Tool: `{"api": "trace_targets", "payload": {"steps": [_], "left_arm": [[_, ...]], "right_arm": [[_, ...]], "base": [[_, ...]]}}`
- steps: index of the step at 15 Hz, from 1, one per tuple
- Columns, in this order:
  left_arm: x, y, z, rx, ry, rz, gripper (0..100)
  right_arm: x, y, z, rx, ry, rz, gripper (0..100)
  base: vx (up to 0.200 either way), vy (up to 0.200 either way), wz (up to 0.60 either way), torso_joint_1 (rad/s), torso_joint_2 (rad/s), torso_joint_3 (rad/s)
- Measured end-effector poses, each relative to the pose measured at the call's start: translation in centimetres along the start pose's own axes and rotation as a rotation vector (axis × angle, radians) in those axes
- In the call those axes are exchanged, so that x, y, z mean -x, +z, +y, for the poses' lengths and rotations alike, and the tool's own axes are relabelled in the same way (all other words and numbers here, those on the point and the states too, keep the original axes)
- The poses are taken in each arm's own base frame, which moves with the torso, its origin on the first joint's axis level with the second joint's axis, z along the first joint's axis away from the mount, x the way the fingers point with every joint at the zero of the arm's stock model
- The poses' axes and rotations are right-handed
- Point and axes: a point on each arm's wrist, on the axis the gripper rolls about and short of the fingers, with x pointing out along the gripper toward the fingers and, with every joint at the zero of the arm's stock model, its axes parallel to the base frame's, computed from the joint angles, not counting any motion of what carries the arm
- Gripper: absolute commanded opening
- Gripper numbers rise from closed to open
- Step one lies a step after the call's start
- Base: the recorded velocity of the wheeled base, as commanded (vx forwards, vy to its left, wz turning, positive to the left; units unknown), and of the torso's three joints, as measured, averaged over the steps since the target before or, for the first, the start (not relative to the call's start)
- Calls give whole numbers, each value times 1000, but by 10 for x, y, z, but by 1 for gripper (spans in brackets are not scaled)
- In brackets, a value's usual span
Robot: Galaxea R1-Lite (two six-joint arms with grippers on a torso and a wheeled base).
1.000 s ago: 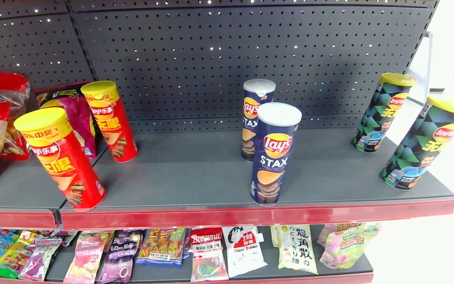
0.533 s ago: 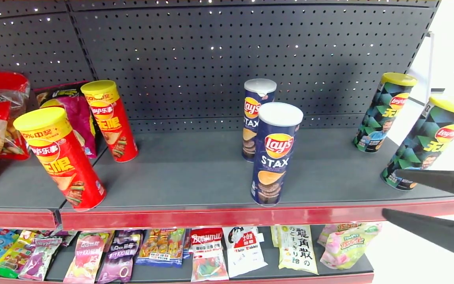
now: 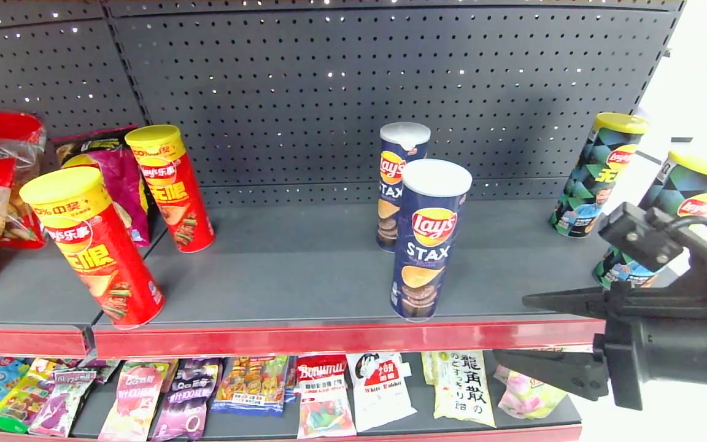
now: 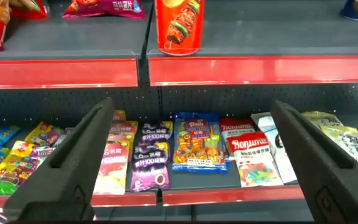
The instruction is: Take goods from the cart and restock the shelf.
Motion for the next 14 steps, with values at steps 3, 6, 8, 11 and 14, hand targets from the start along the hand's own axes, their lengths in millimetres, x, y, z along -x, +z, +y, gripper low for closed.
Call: {"api": "trace_targets", "payload": {"steps": [3, 6, 8, 11, 14], "left_arm": [[0, 0, 0, 0, 0, 0, 100], [0, 0, 0, 0, 0, 0, 100], [0, 0, 0, 0, 0, 0, 100], [0, 0, 0, 0, 0, 0, 100], [0, 0, 0, 0, 0, 0, 100]], "right_arm": [[-23, 2, -9, -15, -82, 9, 100], [-44, 0, -17, -21, -182, 41, 100], [-54, -1, -21, -26, -204, 67, 100], [-67, 2, -28, -30, -290, 87, 100], [-77, 7, -33, -26, -325, 97, 100]], "base": [[0, 0, 0, 0, 0, 0], [0, 0, 0, 0, 0, 0], [0, 0, 0, 0, 0, 0], [0, 0, 0, 0, 0, 0], [0, 0, 0, 0, 0, 0]]}}
